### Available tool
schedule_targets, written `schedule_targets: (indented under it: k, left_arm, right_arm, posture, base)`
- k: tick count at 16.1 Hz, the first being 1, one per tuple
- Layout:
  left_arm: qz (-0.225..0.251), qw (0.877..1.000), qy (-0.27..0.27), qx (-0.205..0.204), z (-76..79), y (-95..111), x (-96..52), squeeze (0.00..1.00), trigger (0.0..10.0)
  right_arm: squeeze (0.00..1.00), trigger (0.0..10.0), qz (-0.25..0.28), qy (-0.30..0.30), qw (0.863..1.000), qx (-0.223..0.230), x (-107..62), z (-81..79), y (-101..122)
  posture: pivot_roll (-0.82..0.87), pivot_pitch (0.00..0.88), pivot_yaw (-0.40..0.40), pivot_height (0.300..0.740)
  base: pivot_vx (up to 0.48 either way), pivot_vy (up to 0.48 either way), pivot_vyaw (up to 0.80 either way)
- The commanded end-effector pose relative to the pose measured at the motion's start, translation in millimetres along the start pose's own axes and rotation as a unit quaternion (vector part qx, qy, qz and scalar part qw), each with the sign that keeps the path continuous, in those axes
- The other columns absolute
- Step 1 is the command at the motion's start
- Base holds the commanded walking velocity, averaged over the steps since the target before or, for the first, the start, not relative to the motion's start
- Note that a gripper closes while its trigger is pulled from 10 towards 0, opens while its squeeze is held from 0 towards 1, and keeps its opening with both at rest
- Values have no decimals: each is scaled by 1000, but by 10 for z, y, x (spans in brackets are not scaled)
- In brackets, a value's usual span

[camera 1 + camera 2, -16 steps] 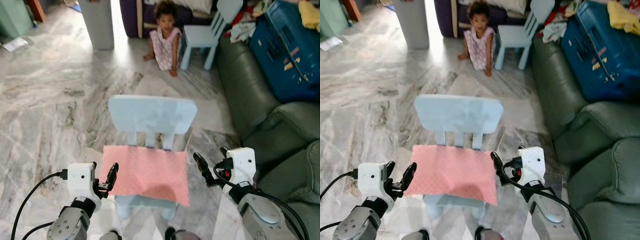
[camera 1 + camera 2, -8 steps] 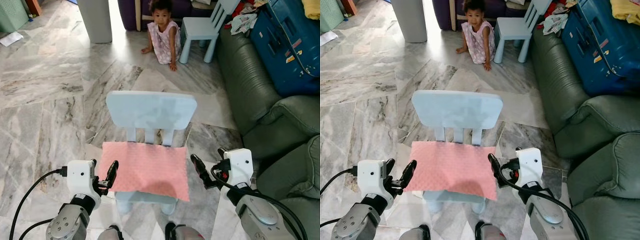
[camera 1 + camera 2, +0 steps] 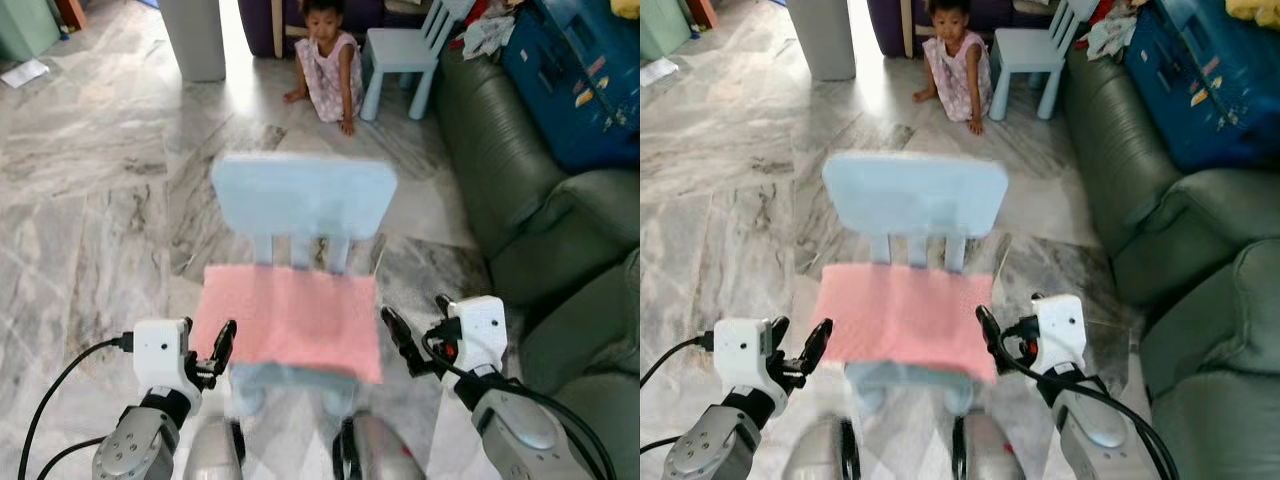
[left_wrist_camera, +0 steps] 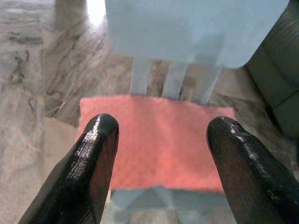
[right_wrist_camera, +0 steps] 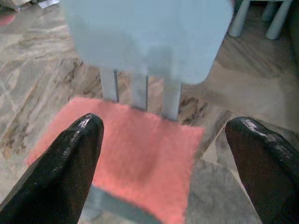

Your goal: Move the pillow to the sofa

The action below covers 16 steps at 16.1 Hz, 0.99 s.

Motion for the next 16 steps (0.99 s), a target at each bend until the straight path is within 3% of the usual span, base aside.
schedule_targets:
  k: [1,4,10,16]
  left_arm:
    - [-9,1000,2,1,5,-27,-31,0,10000]
    - [-10,1000,15,8,-36,-34,-39,0,10000]
    - [-18,997,64,39,-192,-47,-54,0,10000]
    - [-19,995,83,49,-235,-47,-64,0,10000]
  right_arm:
    - [0,10000,-4,3,1000,-8,-32,-8,-9]
    - [0,10000,-5,-2,1000,-18,-4,88,13]
    - [0,10000,-6,6,1000,-22,2,58,-3]
    - [0,10000,-6,8,1000,-22,12,53,-1]
  posture:
    - [-59,234,-50,580]
    - [-59,234,-57,531]
    - [-55,234,-59,463]
    - [-57,245,-60,389]
  base:
    - [0,0,0]
    - [0,0,0]
    - [0,0,0]
    - [0,0,0]
Point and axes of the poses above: a point about 5 cm out from each wrist's last joint towards the gripper, its own x axis pointing out of the wrist towards the gripper, its own y axis along the axis of the wrist's last joint, z = x × y, the point moved 2 cm from there along x, pointing out of the wrist towards the gripper, and after that the axes turned 6 degrees about x, right-handed, at the moved point
